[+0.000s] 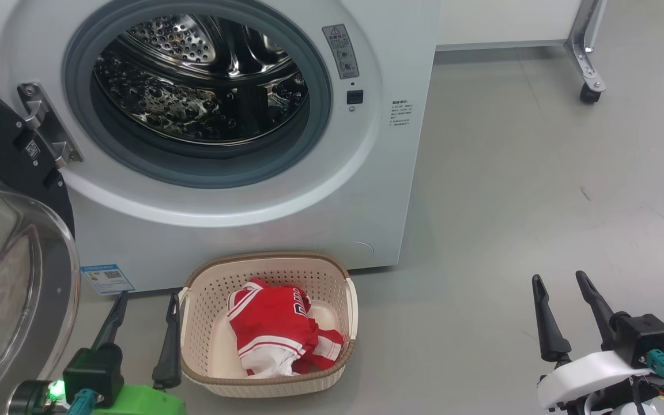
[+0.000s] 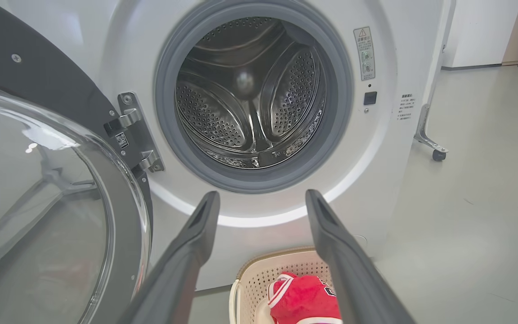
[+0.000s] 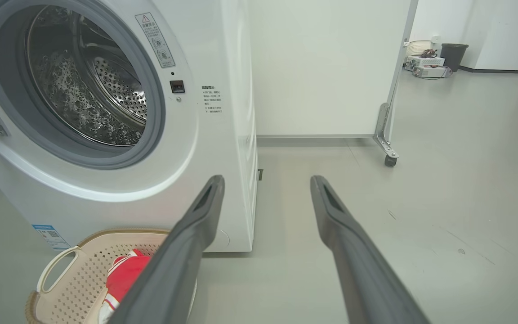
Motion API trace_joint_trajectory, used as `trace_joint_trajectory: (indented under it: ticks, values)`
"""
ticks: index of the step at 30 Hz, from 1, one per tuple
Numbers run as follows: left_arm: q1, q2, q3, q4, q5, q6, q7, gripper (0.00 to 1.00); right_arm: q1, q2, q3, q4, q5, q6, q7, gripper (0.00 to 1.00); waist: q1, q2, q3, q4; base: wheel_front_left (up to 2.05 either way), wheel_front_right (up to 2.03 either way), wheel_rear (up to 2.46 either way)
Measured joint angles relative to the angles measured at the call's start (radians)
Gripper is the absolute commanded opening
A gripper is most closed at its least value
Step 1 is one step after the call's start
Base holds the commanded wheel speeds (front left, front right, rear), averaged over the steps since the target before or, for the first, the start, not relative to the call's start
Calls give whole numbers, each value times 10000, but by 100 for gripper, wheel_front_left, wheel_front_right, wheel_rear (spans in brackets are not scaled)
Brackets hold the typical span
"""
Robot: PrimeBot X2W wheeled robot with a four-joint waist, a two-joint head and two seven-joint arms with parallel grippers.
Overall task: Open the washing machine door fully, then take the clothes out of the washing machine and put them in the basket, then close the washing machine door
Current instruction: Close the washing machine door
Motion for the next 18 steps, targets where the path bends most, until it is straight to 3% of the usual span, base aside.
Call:
trace_joint_trajectory:
  ticks: [18]
  values:
    - [130,2,2,-288,4,2,117,100,2,-27,19,-109,17,-6,33,100,1,0,38,81,-45,45,0]
